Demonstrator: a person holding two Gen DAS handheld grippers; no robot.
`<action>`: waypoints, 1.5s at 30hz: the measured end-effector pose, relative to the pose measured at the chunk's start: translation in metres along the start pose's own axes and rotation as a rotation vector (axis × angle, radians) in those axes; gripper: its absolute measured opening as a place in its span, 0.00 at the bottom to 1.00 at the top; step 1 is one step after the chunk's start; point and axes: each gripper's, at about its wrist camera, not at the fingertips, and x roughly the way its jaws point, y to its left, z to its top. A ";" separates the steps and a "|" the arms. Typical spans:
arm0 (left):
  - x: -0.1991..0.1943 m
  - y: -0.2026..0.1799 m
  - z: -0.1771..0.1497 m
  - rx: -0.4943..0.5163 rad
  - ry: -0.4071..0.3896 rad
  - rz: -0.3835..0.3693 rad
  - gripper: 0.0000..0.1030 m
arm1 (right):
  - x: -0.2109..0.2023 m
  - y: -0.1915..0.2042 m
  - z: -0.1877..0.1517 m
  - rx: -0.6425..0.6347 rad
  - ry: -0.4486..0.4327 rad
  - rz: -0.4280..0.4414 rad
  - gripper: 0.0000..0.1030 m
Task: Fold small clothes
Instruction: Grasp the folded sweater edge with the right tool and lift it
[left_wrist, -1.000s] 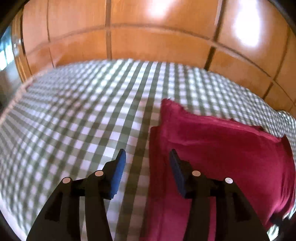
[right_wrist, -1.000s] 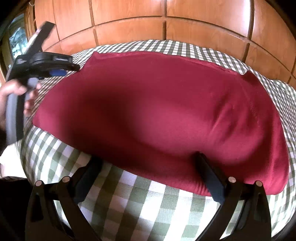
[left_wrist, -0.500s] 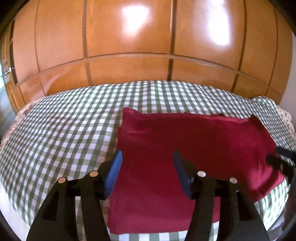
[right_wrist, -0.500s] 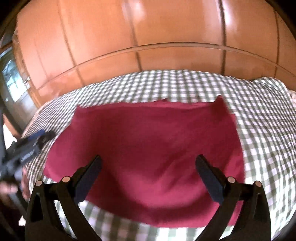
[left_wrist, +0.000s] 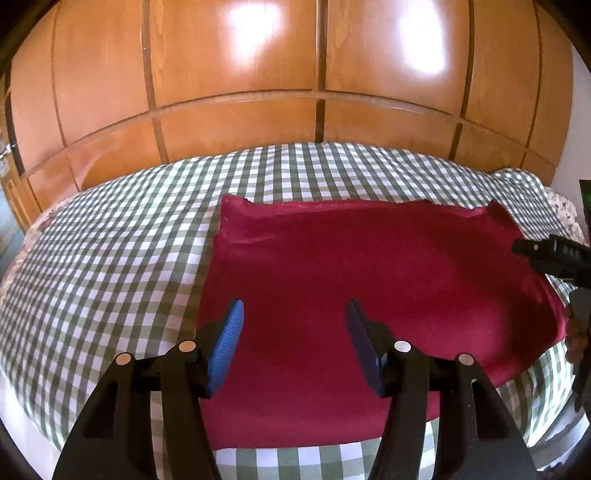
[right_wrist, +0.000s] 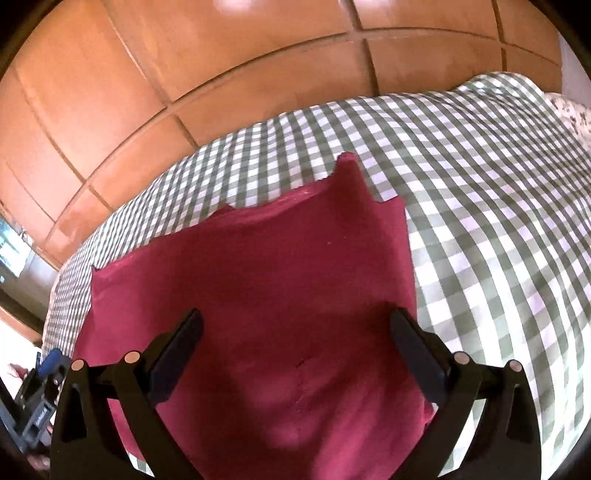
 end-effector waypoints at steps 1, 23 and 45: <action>0.001 0.000 -0.001 -0.002 0.003 0.000 0.55 | 0.000 0.000 -0.001 0.008 0.001 0.001 0.97; 0.021 0.020 -0.007 -0.054 0.064 0.025 0.55 | 0.024 -0.018 0.042 0.023 -0.027 -0.166 0.14; 0.016 0.042 -0.011 -0.152 0.052 0.026 0.69 | -0.008 -0.052 -0.024 0.127 0.072 0.034 0.73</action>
